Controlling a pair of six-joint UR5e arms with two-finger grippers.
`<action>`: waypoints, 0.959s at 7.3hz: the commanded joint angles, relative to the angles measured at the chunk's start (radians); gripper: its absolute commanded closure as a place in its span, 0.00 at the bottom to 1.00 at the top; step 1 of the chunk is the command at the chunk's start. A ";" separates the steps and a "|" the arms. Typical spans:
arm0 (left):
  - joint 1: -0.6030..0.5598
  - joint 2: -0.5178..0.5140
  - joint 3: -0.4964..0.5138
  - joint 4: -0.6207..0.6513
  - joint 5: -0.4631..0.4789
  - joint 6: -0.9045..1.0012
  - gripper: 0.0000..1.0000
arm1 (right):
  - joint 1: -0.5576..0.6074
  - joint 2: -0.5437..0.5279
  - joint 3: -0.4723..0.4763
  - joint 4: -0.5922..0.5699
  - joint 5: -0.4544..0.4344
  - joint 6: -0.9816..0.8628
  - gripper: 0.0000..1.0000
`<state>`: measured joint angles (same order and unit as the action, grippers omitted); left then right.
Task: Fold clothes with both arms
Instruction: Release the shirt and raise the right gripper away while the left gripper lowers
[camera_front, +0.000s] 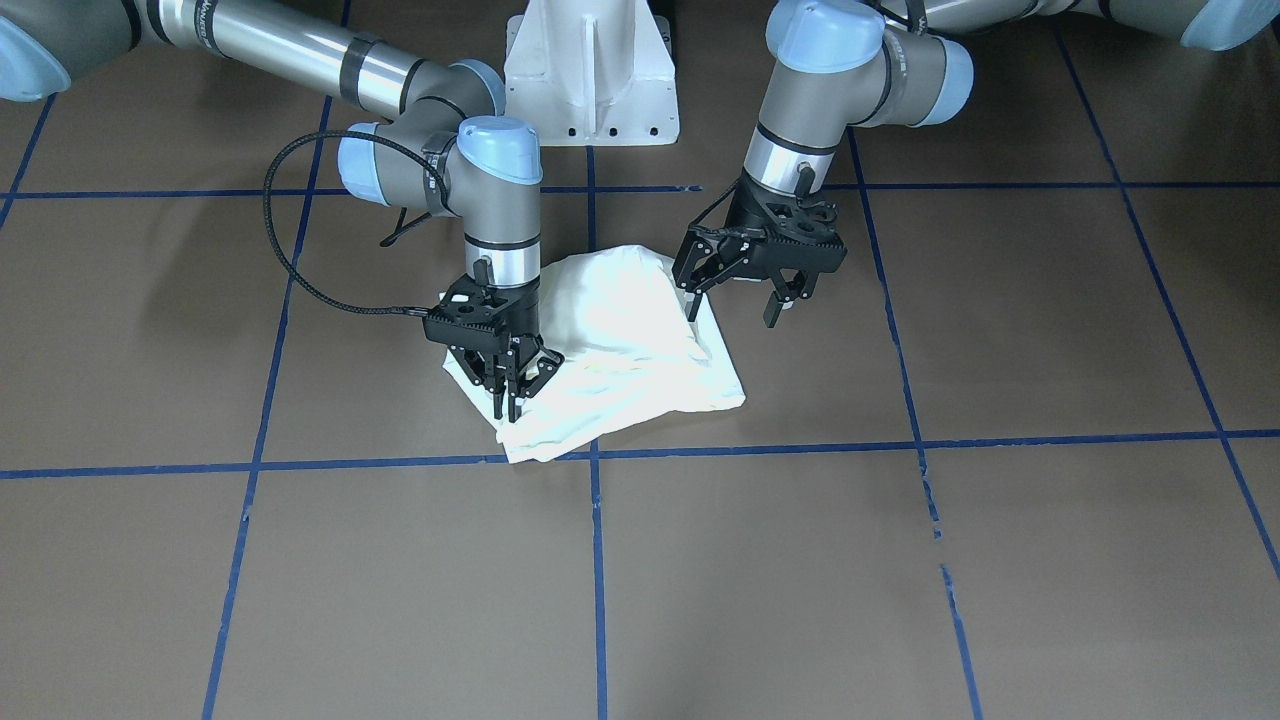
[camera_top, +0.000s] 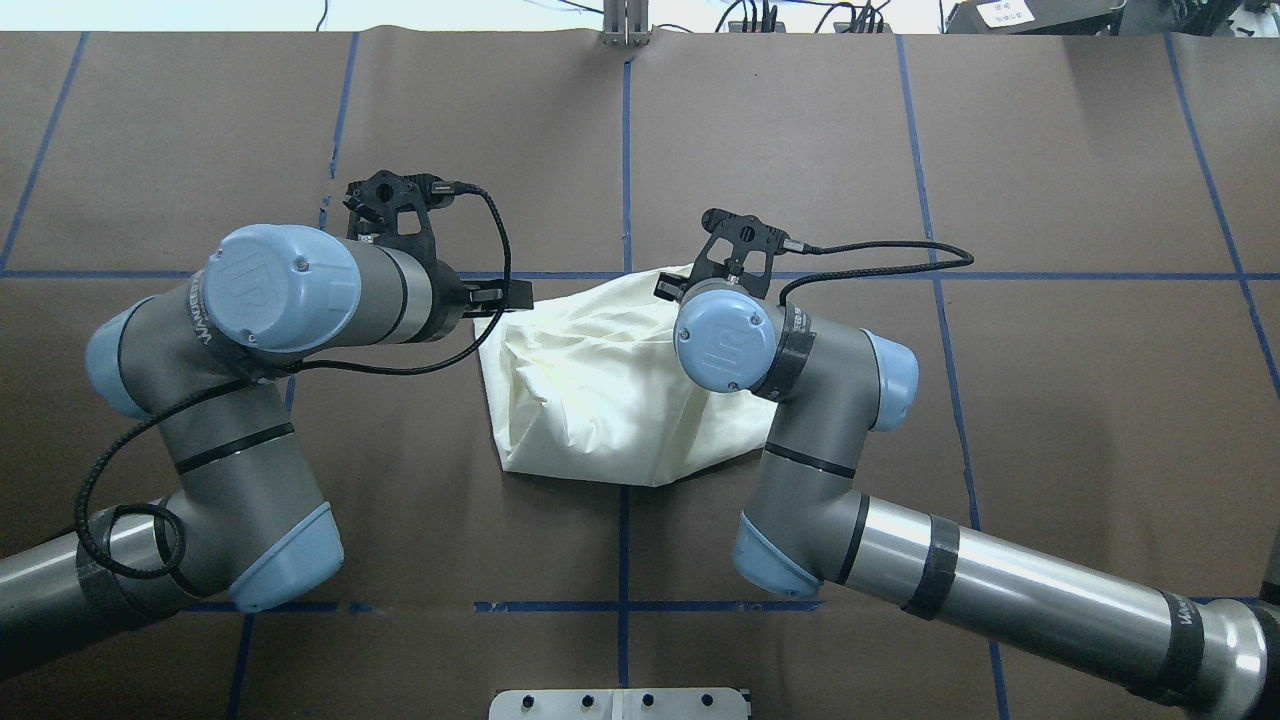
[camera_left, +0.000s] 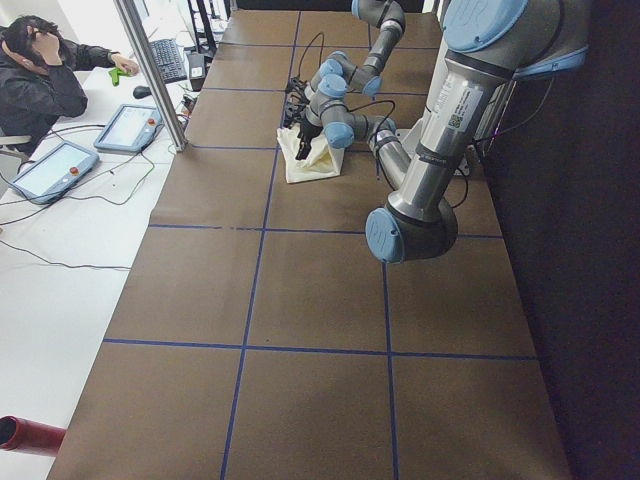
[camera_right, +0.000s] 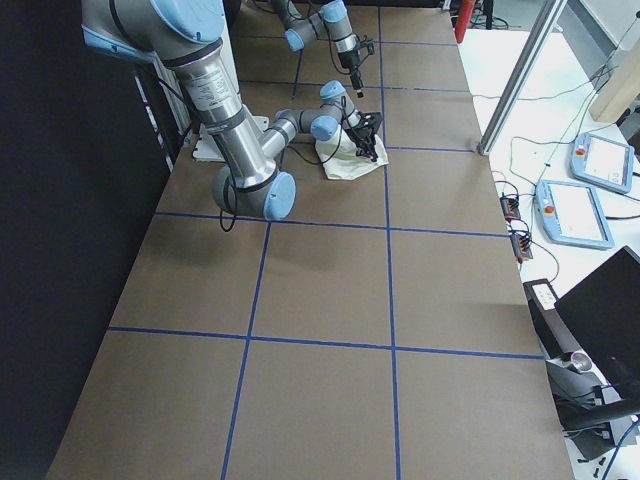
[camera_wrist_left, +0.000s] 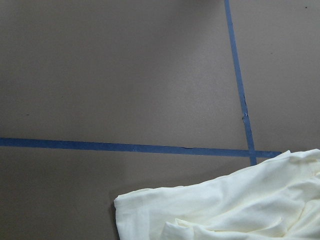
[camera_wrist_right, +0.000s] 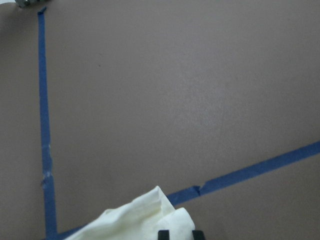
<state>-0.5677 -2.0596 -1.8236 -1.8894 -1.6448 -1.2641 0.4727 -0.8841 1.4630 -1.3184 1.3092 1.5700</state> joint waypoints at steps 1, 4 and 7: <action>0.006 0.019 0.006 -0.092 -0.004 0.011 0.00 | 0.096 0.036 0.016 -0.015 0.162 -0.098 0.00; 0.131 0.146 0.006 -0.427 0.003 0.014 0.00 | 0.204 -0.019 0.115 -0.019 0.347 -0.251 0.00; 0.213 0.158 0.048 -0.608 0.066 0.256 0.00 | 0.207 -0.022 0.122 -0.019 0.348 -0.251 0.00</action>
<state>-0.3750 -1.9061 -1.8017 -2.4257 -1.5971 -1.1016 0.6779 -0.9049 1.5814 -1.3376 1.6548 1.3206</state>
